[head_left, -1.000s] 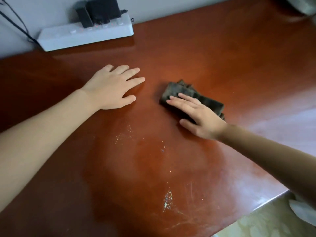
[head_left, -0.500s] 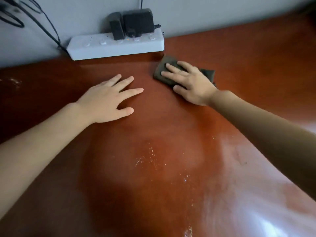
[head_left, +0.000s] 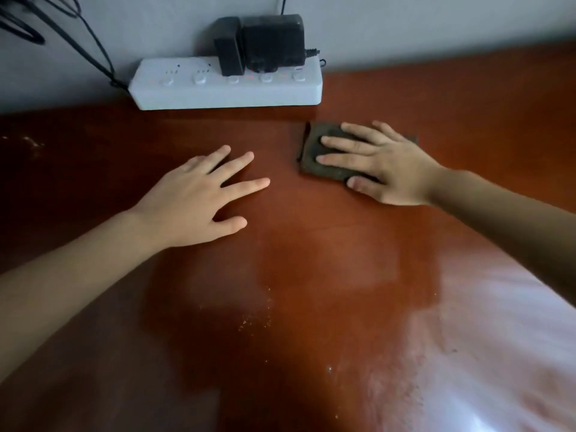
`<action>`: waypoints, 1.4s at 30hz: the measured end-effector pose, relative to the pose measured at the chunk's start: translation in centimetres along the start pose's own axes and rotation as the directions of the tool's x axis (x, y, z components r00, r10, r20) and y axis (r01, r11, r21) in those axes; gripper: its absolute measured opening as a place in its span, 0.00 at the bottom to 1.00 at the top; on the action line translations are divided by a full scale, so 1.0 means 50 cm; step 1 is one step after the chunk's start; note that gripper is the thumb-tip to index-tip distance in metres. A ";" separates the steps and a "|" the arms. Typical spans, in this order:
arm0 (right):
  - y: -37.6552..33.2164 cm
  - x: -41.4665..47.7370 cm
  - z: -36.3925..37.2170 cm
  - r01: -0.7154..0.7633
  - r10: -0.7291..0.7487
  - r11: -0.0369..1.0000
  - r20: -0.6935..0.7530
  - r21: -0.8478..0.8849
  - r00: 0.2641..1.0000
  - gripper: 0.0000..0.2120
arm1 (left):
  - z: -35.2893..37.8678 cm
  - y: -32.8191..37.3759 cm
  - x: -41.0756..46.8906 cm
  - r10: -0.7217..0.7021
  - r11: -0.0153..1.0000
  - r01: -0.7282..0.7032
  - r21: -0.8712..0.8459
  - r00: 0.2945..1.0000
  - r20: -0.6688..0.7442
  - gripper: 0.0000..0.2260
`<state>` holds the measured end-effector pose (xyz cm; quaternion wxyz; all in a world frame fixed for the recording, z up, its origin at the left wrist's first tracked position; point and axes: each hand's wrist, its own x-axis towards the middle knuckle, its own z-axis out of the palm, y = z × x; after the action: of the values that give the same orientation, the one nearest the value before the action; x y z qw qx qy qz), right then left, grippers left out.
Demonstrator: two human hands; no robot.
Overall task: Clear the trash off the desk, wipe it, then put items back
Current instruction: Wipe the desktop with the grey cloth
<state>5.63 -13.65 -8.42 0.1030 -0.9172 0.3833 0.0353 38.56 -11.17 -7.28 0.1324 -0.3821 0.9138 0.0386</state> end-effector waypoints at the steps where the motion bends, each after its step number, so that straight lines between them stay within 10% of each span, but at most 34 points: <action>1: 0.021 0.010 -0.002 -0.035 0.036 0.999 -0.005 0.016 0.999 0.25 | 0.001 0.001 -0.001 -0.004 1.000 0.004 0.001 1.000 -0.002 0.28; 8: -0.096 -0.077 0.037 -0.040 0.047 0.994 -0.073 0.098 0.996 0.24 | -0.006 0.007 -0.003 -0.029 0.999 0.029 -0.043 1.000 0.010 0.27; 15: -0.367 -0.223 0.096 0.297 -0.296 0.955 0.125 0.013 0.947 0.25 | -0.014 0.021 -0.001 -0.064 0.995 0.069 -0.067 0.995 0.074 0.27; 19: -0.212 -0.165 0.048 -0.147 0.147 0.980 -0.010 -0.132 0.989 0.24 | -0.014 0.033 -0.004 -0.082 0.995 0.084 -0.046 0.995 0.053 0.26; 24: -0.069 -0.216 0.038 -0.688 0.691 0.721 -0.014 0.083 0.722 0.24 | -0.016 0.041 -0.012 -0.077 0.997 0.075 0.020 0.995 0.065 0.26; 36: -0.507 -0.470 0.170 -0.127 0.127 0.992 0.002 -0.021 0.992 0.21 | 0.012 0.113 -0.083 0.413 0.906 -0.415 0.083 0.910 0.038 0.25; 42: -0.274 -0.517 0.134 -0.526 0.524 0.851 -0.084 0.004 0.848 0.24 | 0.001 0.124 -0.063 0.477 0.867 -0.477 0.143 0.878 0.036 0.26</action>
<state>-2.72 15.20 -9.05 0.0648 -0.7793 0.6226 0.0281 36.27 -4.62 -6.68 0.1463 -0.1336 0.9802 0.0024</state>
